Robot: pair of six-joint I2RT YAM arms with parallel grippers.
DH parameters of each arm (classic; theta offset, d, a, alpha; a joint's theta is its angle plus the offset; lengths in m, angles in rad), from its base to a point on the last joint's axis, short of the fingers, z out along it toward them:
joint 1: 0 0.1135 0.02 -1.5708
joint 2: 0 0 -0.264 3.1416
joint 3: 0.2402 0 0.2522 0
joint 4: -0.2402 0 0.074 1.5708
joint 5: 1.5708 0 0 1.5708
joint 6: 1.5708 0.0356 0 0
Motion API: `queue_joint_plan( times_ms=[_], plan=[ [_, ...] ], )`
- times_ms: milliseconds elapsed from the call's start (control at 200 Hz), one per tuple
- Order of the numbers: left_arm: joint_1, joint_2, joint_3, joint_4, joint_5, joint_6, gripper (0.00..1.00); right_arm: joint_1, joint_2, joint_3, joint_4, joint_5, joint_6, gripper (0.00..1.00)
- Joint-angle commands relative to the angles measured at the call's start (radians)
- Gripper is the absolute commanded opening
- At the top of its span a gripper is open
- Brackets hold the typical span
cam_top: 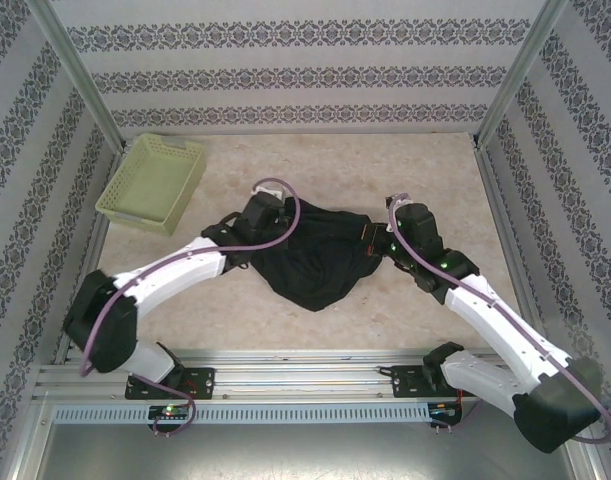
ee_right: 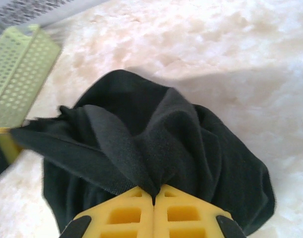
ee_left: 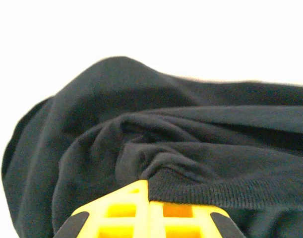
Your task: Fold the inside-out t-shirt
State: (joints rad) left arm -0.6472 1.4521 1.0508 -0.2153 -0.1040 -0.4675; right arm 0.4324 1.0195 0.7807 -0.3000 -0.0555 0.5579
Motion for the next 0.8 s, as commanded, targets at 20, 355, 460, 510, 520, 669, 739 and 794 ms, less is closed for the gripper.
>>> queue_joint_plan(
  times_ms=[20, 355, 460, 510, 520, 669, 739, 794],
  plan=[
    [0.041, -0.095, 0.04, -0.035, 0.074, 0.023, 0.0, -0.054, 0.053, 0.042, 0.011, -0.004, -0.036, 0.0],
    [0.049, -0.101, 0.124, -0.082, 0.262, 0.018, 0.0, -0.085, 0.182, 0.099, -0.04, 0.069, -0.107, 0.24],
    [0.049, -0.087, 0.113, -0.064, 0.299, 0.009, 0.0, -0.068, 0.12, 0.057, -0.019, 0.052, -0.13, 0.43],
    [0.049, -0.082, 0.115, -0.063, 0.312, 0.006, 0.0, -0.044, 0.088, 0.042, -0.013, 0.044, -0.141, 0.48],
    [0.049, -0.081, 0.116, -0.064, 0.316, 0.006, 0.0, -0.037, 0.081, 0.038, -0.011, 0.041, -0.144, 0.49],
    [0.049, -0.079, 0.114, -0.053, 0.333, 0.0, 0.0, 0.136, 0.009, -0.026, 0.127, -0.027, -0.227, 0.54],
    [0.049, -0.076, 0.122, -0.06, 0.336, -0.004, 0.0, 0.205, 0.027, -0.034, 0.19, -0.065, -0.259, 0.54],
    [0.049, -0.078, 0.126, -0.06, 0.343, -0.005, 0.0, 0.244, 0.065, -0.021, 0.224, -0.099, -0.274, 0.54]
  ],
)
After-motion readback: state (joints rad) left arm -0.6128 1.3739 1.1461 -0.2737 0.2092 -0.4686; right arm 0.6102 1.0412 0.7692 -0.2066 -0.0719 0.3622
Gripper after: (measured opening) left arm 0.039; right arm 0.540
